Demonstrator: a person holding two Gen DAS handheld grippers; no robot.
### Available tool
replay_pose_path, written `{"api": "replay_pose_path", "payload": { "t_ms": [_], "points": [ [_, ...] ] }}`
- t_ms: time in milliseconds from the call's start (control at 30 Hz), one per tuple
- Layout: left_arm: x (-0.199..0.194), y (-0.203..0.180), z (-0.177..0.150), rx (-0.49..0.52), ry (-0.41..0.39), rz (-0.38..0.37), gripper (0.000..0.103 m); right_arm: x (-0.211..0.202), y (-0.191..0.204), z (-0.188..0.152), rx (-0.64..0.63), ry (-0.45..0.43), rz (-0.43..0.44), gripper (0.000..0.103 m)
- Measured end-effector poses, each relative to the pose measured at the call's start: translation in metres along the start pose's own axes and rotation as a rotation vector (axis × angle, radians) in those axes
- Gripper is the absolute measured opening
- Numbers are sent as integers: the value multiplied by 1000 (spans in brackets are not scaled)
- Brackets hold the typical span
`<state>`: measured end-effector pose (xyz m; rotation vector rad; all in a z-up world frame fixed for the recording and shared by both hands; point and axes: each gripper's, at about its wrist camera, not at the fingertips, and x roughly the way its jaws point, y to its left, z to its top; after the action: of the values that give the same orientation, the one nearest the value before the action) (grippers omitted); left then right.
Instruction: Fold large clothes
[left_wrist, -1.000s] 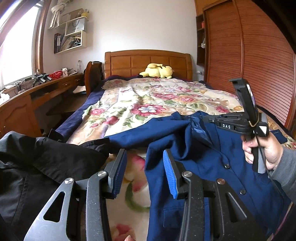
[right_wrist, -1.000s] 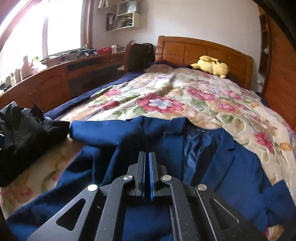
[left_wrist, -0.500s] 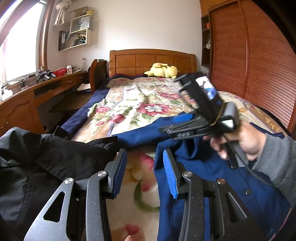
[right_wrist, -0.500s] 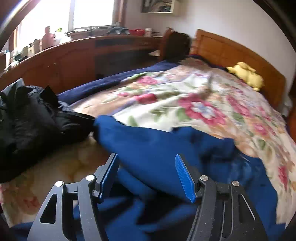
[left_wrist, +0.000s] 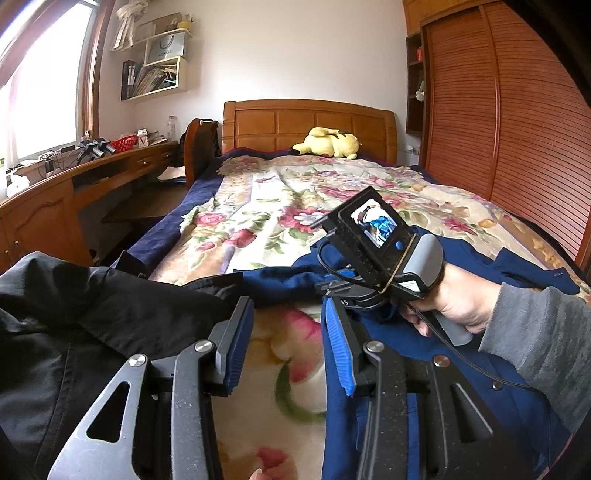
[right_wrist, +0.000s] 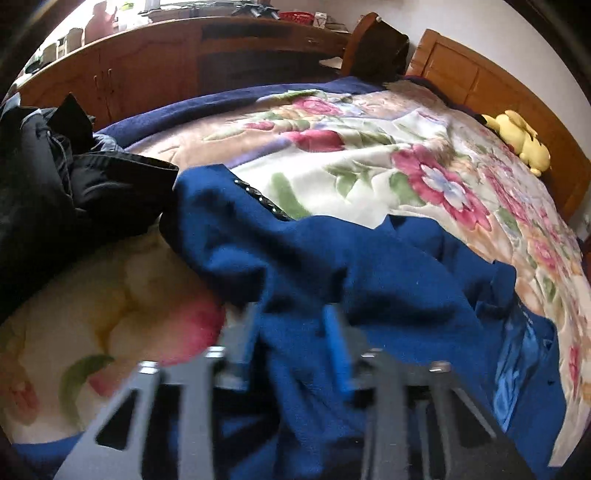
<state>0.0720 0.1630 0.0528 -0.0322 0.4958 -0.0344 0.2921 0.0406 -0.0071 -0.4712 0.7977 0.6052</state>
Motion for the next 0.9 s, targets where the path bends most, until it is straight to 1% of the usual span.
{"api": "replay_pose_path", "payload": {
  "t_ms": [33,100,133,167,233,267,367,400,467,567,700,833,900],
  "points": [
    [0,0,0,1,1,1,42,-7,4,2,7,-19,-11,14],
    [1,-1,1,6,3,1,42,-17,1,4,54,-67,-5,12],
    [1,-2,1,7,3,0,42,-23,-3,4,81,-96,-11,9],
    [1,-3,1,9,4,-2,42,-33,-6,4,111,-130,-22,4],
    [1,-5,2,13,2,-4,42,-48,-13,5,156,-181,-15,3],
    [0,-5,2,17,0,-6,42,-53,-16,5,158,-201,-33,3],
    [1,-8,3,23,-2,-5,42,-63,-22,2,149,-222,-58,2],
    [1,-10,2,23,-1,-5,42,-68,-24,-1,148,-230,-79,2],
    [1,-12,3,24,-4,-12,42,-79,-31,-8,169,-242,-84,2],
    [0,-17,3,30,-11,-20,42,-105,-40,-28,203,-282,-105,2],
    [-1,-27,3,42,-20,-31,42,-138,-49,-71,250,-330,-126,2],
    [-2,-37,2,51,-24,-39,42,-150,-53,-113,296,-311,-157,2],
    [-2,-42,2,60,-26,-43,42,-160,-54,-128,323,-300,-164,2]
  ]
}}
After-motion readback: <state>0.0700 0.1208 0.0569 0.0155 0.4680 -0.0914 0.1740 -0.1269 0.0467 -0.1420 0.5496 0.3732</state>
